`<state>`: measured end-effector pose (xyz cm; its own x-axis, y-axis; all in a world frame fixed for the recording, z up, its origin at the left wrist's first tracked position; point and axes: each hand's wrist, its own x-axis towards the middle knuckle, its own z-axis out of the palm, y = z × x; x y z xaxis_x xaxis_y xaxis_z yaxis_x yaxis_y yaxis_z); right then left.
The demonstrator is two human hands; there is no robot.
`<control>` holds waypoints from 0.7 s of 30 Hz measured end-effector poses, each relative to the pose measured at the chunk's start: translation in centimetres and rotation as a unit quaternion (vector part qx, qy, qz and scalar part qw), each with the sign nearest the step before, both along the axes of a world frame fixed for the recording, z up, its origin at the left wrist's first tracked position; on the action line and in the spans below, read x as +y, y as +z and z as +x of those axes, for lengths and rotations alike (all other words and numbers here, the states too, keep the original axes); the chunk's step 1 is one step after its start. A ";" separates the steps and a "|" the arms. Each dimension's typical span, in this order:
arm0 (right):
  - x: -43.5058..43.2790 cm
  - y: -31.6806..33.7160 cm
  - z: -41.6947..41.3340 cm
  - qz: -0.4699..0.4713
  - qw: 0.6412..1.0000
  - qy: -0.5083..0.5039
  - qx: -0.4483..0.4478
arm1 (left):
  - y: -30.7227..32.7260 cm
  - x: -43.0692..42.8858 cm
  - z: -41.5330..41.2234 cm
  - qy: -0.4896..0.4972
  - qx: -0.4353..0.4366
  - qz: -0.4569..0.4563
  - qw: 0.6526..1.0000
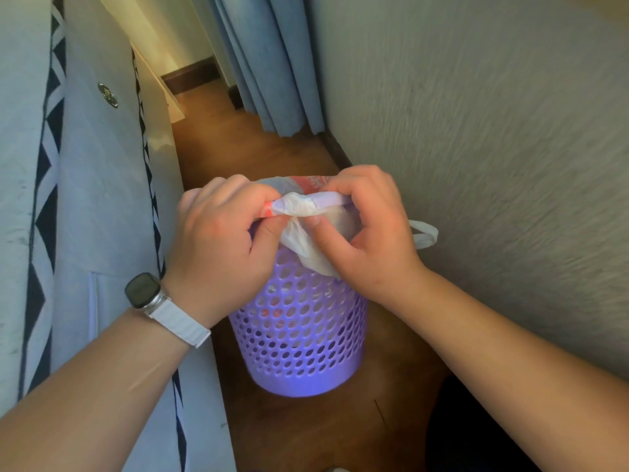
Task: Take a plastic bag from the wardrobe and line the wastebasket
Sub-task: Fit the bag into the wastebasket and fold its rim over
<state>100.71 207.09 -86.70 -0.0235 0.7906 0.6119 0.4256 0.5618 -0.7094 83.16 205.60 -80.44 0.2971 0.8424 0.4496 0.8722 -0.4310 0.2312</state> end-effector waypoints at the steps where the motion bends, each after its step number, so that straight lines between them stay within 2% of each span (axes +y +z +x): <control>1: 0.1 -0.1 0.3 -0.002 1.000 0.013 0.005 | 0.0 0.1 -0.1 0.006 -0.005 -0.002 1.000; 5: 0.6 -0.5 0.9 -0.004 1.000 0.013 0.025 | 0.1 0.2 -0.3 0.014 -0.019 -0.002 1.000; 11: 0.7 -0.4 0.5 0.015 0.999 -0.039 0.027 | 0.1 0.0 0.1 -0.023 -0.044 -0.013 0.999; 18: 0.2 -0.4 -0.4 0.038 0.995 -0.085 -0.039 | -0.2 -0.6 0.7 -0.032 0.013 0.000 0.999; 21: 0.0 -0.4 -0.5 0.028 0.998 -0.047 -0.044 | -0.9 -0.1 0.1 -0.050 0.019 -0.025 0.998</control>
